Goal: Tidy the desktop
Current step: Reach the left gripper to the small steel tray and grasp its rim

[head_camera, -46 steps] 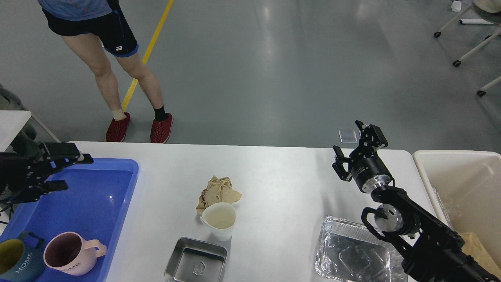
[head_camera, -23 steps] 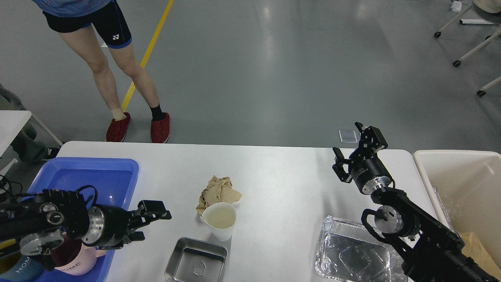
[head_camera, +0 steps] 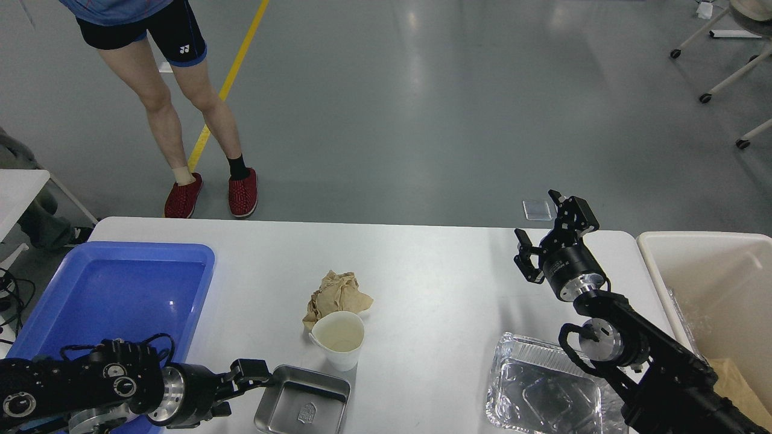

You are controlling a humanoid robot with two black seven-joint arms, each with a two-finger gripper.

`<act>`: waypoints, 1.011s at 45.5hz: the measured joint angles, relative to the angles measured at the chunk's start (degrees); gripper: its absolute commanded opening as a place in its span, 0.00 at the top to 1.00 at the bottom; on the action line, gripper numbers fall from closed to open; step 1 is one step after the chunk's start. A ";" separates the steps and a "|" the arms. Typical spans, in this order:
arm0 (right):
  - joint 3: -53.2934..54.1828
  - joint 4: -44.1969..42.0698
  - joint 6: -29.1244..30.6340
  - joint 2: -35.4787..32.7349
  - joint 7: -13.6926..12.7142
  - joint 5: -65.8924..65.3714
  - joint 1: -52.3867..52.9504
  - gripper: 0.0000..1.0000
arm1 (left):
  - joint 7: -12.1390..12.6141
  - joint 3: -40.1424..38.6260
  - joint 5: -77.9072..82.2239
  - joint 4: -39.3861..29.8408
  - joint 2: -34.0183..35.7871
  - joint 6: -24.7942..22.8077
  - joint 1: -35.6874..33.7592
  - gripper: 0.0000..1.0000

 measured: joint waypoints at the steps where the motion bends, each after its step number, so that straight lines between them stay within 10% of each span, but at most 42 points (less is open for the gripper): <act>1: 0.00 0.00 0.00 0.00 0.00 0.00 0.00 0.00 | 0.00 0.00 0.00 0.26 -0.39 0.08 0.04 0.07; 20: -0.07 -0.08 0.00 0.00 0.08 0.00 -0.22 0.00 | 0.06 0.31 1.74 1.26 -3.41 1.46 -0.02 0.33; 46: -0.09 -0.09 0.00 0.01 0.04 -0.02 -0.38 0.00 | 4.21 0.00 2.03 0.99 -4.37 1.14 2.01 0.97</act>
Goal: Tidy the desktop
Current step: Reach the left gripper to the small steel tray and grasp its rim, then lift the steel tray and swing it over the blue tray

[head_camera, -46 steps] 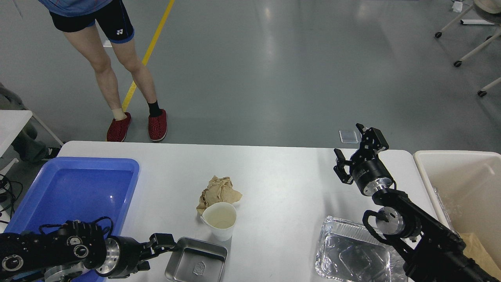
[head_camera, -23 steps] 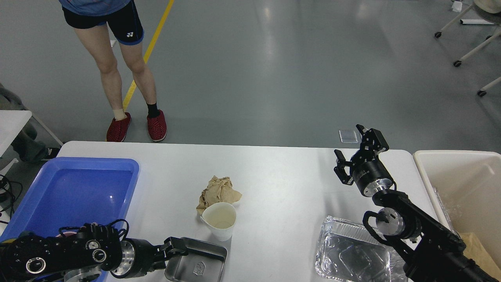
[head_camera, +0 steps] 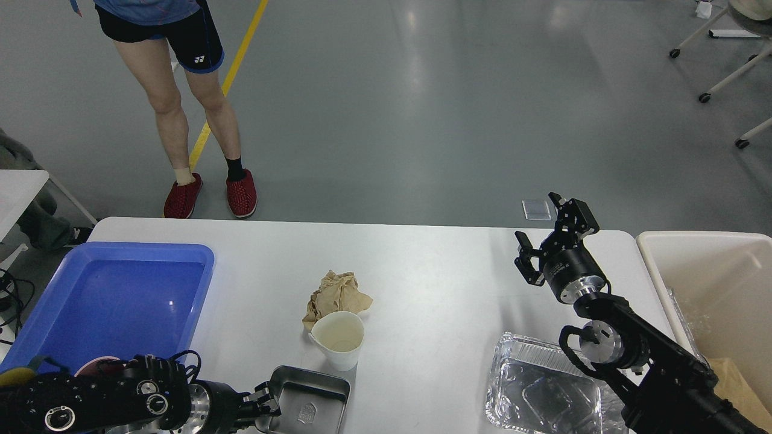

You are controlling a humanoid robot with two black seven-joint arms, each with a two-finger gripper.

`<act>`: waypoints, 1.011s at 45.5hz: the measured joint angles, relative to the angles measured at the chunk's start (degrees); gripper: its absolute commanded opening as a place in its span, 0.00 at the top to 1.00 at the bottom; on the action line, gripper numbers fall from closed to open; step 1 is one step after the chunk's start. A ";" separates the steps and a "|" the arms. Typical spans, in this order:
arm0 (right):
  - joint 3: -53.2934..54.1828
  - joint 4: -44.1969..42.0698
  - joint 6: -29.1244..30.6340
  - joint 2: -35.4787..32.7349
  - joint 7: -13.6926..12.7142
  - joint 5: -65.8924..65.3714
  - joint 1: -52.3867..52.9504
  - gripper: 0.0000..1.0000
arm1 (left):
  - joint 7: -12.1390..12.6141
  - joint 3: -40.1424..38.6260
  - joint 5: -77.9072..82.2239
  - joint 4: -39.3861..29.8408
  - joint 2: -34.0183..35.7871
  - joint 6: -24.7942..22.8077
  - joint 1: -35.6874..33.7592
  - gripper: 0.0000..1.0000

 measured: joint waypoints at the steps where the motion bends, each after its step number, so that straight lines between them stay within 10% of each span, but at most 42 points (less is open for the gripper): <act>1: 0.00 0.00 0.00 0.00 0.00 0.00 0.00 0.00 | 0.42 -0.03 -0.02 -0.06 0.08 -0.07 0.01 0.98; 11: 0.00 0.00 0.00 0.00 -0.02 0.00 0.10 0.00 | 4.80 -0.39 -0.35 -0.84 0.34 -1.10 0.07 0.99; 46: -0.42 -0.09 -0.09 0.19 -0.04 0.00 0.88 0.00 | 5.60 -1.78 -0.29 -13.56 15.64 -1.33 -1.53 1.00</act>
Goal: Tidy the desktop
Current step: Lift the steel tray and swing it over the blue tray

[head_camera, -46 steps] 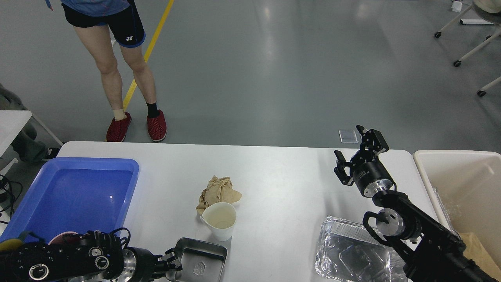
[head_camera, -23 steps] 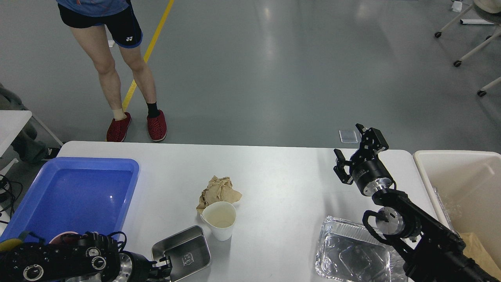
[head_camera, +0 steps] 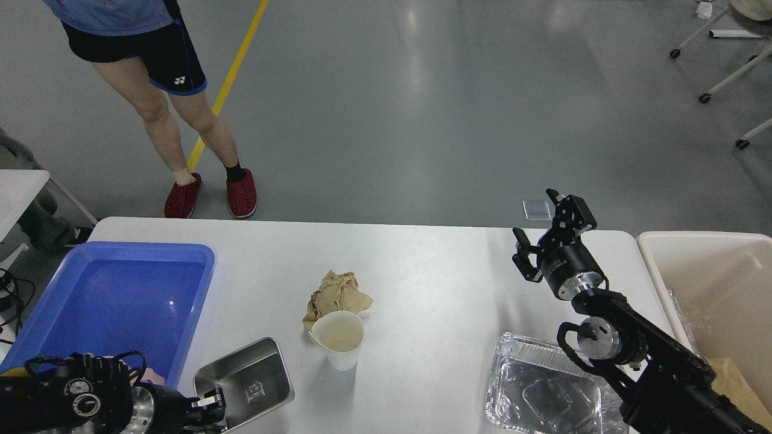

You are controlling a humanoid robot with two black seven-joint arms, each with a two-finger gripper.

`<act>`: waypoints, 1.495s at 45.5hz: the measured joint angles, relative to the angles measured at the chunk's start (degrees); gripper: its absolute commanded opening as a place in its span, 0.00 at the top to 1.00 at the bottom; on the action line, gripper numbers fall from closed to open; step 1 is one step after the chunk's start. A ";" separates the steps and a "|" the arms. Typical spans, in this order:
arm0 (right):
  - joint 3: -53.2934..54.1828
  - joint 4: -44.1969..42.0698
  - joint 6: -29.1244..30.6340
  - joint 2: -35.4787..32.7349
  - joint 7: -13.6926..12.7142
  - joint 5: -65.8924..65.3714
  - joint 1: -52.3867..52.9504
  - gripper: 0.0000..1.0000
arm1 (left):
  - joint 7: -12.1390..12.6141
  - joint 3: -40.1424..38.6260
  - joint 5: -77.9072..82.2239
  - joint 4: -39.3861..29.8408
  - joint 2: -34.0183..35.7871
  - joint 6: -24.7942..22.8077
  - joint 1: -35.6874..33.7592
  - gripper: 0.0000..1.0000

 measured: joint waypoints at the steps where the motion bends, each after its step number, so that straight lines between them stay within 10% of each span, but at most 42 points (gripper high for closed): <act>1: -0.01 0.00 0.00 0.03 0.00 0.00 0.04 0.00 | 0.00 -0.16 0.00 -0.48 0.79 -0.09 -0.21 1.00; 38: -0.54 -0.97 0.01 0.77 0.00 -1.12 0.07 0.00 | -0.82 -16.50 -4.55 -1.34 43.37 -31.54 -14.53 1.00; 68: -0.55 -0.97 0.00 0.85 0.00 -1.14 -0.36 0.00 | -0.28 -13.87 -5.08 22.40 23.59 -23.35 -12.81 1.00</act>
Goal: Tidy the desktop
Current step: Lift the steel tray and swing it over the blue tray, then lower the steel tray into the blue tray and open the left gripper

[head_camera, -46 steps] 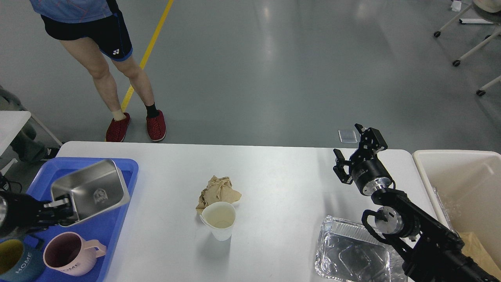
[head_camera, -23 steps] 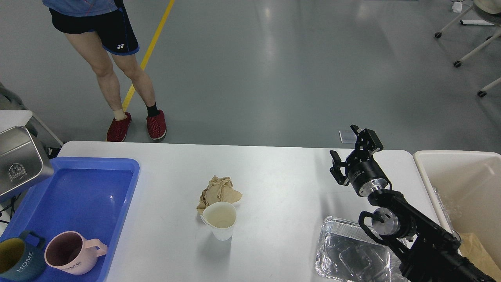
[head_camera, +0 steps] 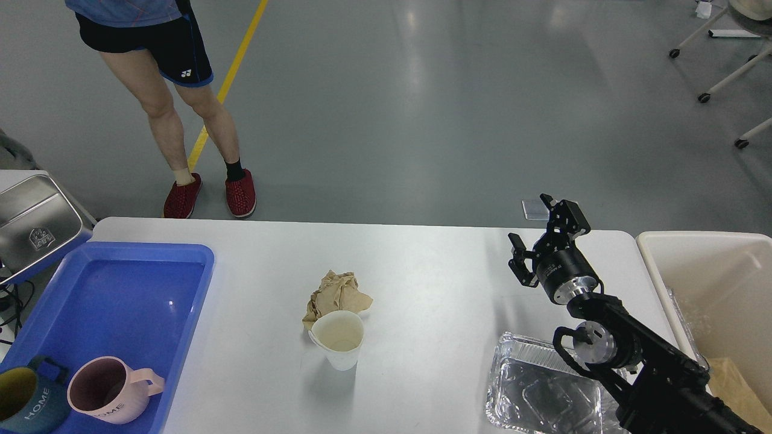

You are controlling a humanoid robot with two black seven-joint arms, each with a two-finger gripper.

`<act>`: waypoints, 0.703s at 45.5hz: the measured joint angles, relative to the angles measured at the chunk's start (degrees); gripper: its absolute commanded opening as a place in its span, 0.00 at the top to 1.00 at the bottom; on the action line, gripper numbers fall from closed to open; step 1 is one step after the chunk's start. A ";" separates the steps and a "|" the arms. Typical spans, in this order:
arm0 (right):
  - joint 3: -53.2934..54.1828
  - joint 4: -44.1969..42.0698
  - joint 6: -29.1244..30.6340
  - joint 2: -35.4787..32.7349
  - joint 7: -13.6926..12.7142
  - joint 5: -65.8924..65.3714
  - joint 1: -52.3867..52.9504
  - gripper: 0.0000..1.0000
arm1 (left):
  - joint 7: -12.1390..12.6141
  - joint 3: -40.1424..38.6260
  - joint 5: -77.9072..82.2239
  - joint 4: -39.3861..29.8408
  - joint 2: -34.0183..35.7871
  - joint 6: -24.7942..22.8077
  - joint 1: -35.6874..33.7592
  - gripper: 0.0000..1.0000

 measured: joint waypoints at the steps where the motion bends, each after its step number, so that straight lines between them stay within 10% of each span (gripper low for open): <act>1: 0.00 0.00 0.00 0.00 0.00 0.00 -0.04 0.00 | 0.00 0.13 0.01 1.22 -1.04 0.25 0.22 0.99; 32: 0.00 0.00 0.08 0.01 0.09 0.00 -0.45 0.00 | -0.58 -0.18 0.00 38.56 -33.84 4.25 9.50 0.98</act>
